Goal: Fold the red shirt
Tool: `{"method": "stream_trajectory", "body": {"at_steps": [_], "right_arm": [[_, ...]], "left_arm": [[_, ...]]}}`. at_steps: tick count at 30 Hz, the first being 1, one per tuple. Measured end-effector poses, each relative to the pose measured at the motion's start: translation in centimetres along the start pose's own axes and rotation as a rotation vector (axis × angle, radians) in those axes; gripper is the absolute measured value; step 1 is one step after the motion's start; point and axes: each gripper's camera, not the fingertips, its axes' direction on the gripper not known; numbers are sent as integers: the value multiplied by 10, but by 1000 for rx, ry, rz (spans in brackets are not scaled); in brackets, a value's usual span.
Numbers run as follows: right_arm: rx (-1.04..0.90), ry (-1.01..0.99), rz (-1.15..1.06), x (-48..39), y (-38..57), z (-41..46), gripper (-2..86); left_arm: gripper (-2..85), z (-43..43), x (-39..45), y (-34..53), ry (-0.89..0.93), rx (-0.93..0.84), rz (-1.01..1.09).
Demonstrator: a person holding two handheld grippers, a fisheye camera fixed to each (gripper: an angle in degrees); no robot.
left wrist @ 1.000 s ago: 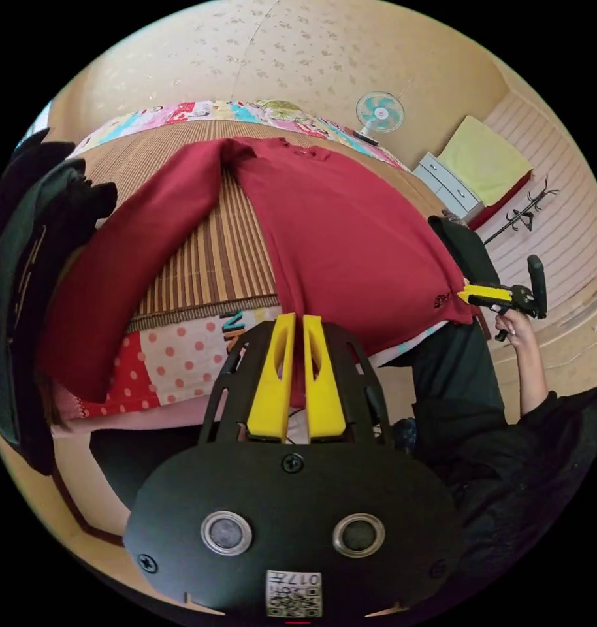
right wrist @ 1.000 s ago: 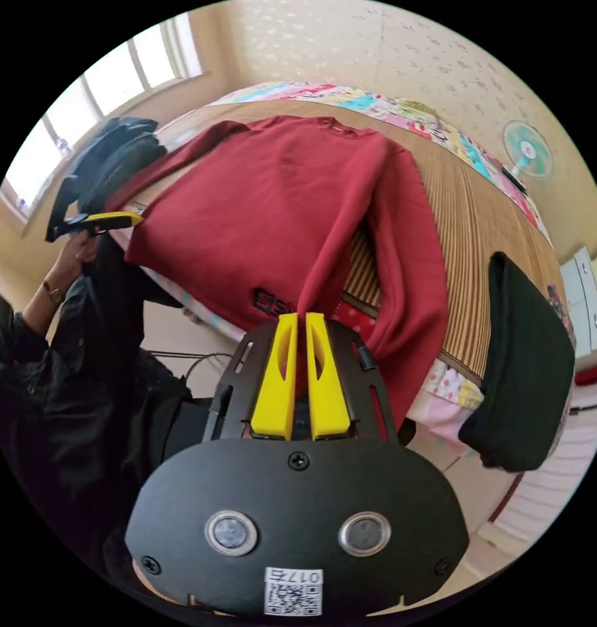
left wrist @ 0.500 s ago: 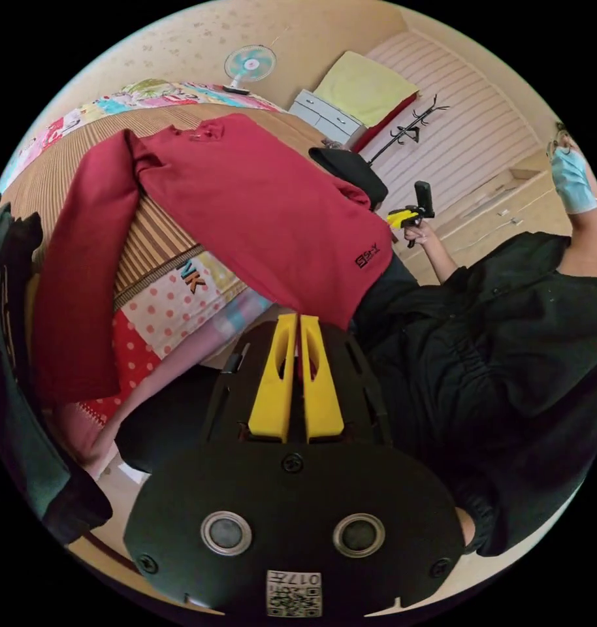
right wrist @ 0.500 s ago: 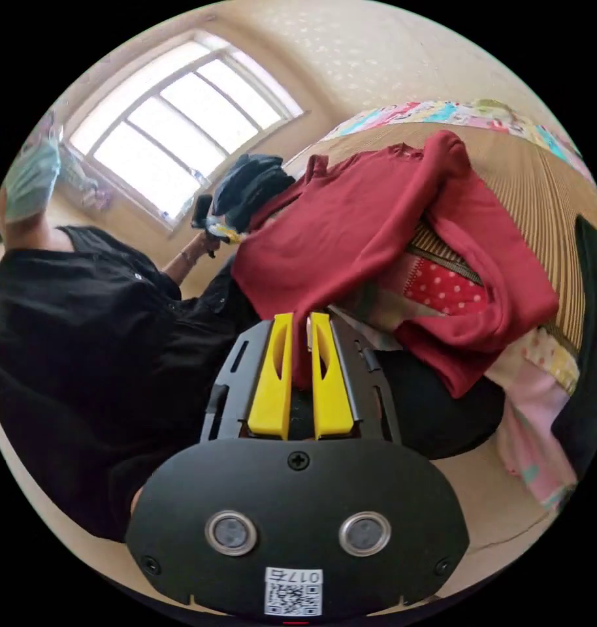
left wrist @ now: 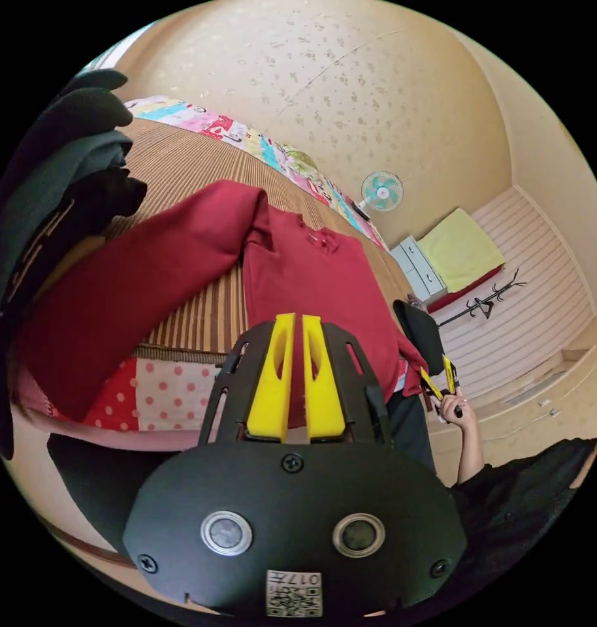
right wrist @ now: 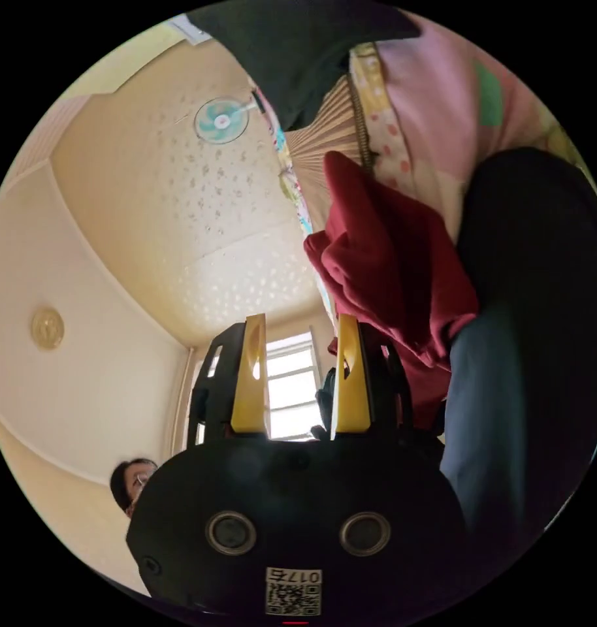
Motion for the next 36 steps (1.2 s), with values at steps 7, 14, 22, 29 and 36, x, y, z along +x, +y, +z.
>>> {"method": "stream_trajectory", "body": {"at_steps": [7, 14, 22, 29, 36], "right_arm": [[174, 21, 112, -18, -57, 20, 129], [187, 197, 168, 4, -82, 55, 74], [455, 499, -436, -108, -41, 183, 26], [180, 710, -1261, -88, 129, 525, 32], [-657, 1149, -1027, 267, 142, 735, 51]], "left_arm": [[-9, 71, -16, 26, 16, -48, -39], [-10, 55, -43, 13, 117, -97, -48], [-10, 44, -55, -6, 127, -163, -127], [-10, 32, -69, -10, 154, -161, -183], [-10, 20, -71, -15, 130, -169, -194]]}}
